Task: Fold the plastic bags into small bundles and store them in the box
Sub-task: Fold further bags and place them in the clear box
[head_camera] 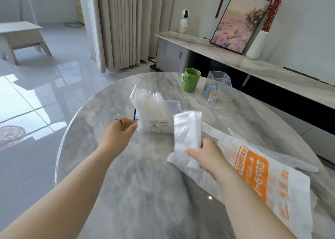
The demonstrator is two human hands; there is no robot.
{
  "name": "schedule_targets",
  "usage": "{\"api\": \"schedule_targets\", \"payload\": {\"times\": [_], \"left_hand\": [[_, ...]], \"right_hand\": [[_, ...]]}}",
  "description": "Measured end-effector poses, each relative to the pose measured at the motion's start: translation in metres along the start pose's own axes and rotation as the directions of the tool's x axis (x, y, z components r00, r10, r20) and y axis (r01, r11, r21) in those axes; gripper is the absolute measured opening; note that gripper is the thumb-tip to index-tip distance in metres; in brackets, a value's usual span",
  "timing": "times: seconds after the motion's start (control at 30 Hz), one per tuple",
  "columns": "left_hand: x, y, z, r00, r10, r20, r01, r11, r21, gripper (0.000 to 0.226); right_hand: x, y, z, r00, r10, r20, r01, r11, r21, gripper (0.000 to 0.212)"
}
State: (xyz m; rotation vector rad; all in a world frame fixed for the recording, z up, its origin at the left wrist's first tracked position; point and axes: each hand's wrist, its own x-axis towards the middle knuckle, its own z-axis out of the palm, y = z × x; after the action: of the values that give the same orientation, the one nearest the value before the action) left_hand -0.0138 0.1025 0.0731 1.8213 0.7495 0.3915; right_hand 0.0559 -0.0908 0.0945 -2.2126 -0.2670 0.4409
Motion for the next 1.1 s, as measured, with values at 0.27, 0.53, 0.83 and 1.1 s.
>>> {"api": "schedule_targets", "payload": {"times": [0.27, 0.53, 0.83, 1.1], "left_hand": [[0.032, -0.003, 0.004, 1.0, 0.005, 0.03, -0.003, 0.998, -0.069, 0.051], [0.041, -0.01, 0.007, 0.986, -0.009, 0.168, 0.027, 0.995, -0.101, 0.046], [0.045, -0.011, 0.012, 0.976, -0.01, 0.215, 0.029, 0.996, -0.087, 0.048], [0.042, -0.005, 0.011, 0.975, -0.01, 0.22, 0.023, 0.998, -0.056, 0.048]], "right_hand": [[0.089, -0.057, 0.011, 0.861, -0.344, -0.375, 0.26, 0.93, -0.258, 0.012], [0.132, -0.078, 0.049, 0.98, -0.163, 0.116, 0.193, 0.616, -0.763, 0.034], [0.139, -0.093, 0.053, 0.924, 0.196, 0.328, 0.197, 0.491, -0.849, 0.023], [0.141, -0.094, 0.05, 0.889, 0.176, 0.423, 0.104, 0.822, -0.56, 0.027]]}}
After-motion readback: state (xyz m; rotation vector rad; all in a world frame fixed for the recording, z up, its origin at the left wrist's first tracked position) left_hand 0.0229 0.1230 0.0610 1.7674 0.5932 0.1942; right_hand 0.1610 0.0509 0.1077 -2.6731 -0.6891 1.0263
